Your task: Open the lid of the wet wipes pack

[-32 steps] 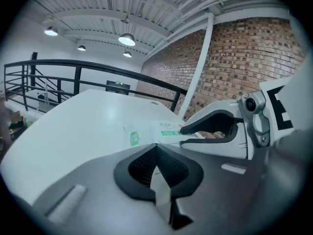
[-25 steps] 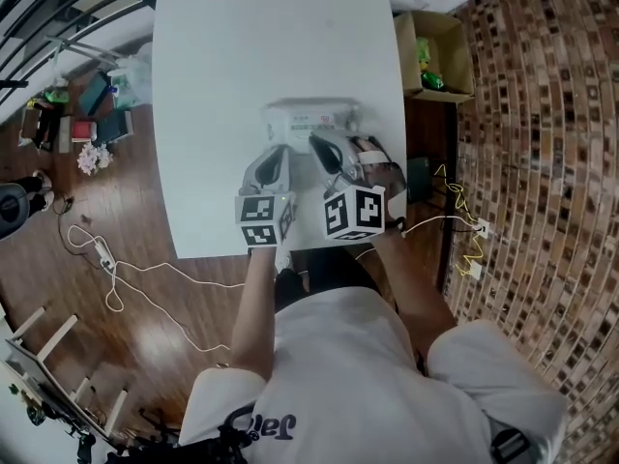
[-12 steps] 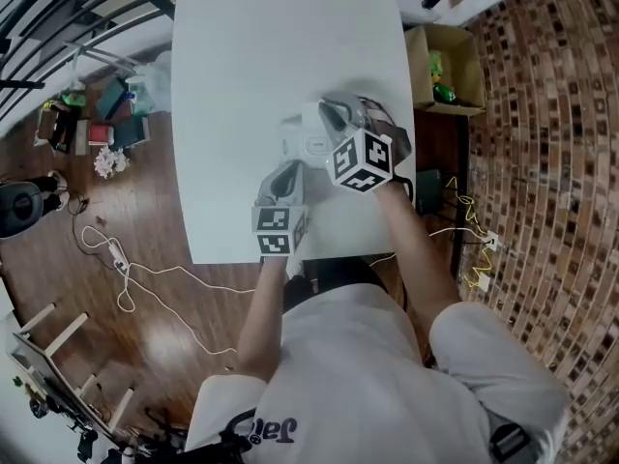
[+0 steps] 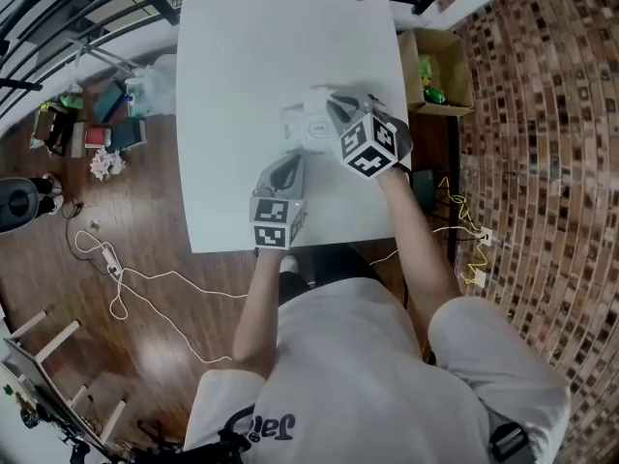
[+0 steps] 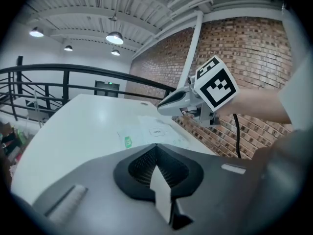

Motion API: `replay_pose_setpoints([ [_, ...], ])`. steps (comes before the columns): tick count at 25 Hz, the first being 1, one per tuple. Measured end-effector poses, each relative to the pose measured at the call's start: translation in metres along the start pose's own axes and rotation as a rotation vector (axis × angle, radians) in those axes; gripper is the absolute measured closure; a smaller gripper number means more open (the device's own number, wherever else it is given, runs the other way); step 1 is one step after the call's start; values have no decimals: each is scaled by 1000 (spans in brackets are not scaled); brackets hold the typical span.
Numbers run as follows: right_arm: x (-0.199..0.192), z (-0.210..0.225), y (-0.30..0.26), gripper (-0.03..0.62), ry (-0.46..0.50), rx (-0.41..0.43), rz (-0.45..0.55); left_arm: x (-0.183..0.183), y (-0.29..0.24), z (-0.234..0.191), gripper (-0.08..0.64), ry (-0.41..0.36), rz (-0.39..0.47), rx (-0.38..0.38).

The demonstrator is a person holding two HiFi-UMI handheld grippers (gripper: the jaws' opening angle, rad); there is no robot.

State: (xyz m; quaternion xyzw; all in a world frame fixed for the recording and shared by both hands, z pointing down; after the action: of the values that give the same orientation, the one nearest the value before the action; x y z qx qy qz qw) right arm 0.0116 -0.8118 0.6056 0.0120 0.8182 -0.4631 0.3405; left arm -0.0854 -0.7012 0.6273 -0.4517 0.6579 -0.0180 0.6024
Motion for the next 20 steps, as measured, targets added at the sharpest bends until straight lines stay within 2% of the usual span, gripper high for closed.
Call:
replay_pose_setpoints([
  [2,8,-18,35,563,-100,-30,45,3,34,7,543,-16,53,-7],
  [5,18,-62,103,563,-303,-71,171,4,97,21,543,-48,131,-19],
  [8,-5,-123,171,577,-481,-120,261,-5,163,46,543,-81,206,-27],
  [10,-32,-168,202,600,-566,-130,242,-16,205,65,543,-102,230,-28],
  [13,-51,-228,244,600,-643,-108,232,-29,250,83,543,-130,277,1],
  [16,-63,-288,282,600,-701,-77,264,-47,280,110,543,-167,269,-6],
  [20,-68,-335,326,600,-684,-84,309,-57,321,156,543,-191,304,-15],
])
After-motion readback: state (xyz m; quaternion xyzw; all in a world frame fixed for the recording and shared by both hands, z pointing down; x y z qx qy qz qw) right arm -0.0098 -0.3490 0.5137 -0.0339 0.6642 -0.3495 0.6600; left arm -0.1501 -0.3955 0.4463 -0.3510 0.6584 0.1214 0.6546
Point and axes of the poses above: the fingertips, and each gripper's own axes: y backward along the fingers, z to its right, x out of its top, the point moved 4 cm from there along y, backward along the fingers, and after that the axes turned 4 degrees about -z, right-handed, at the moved point
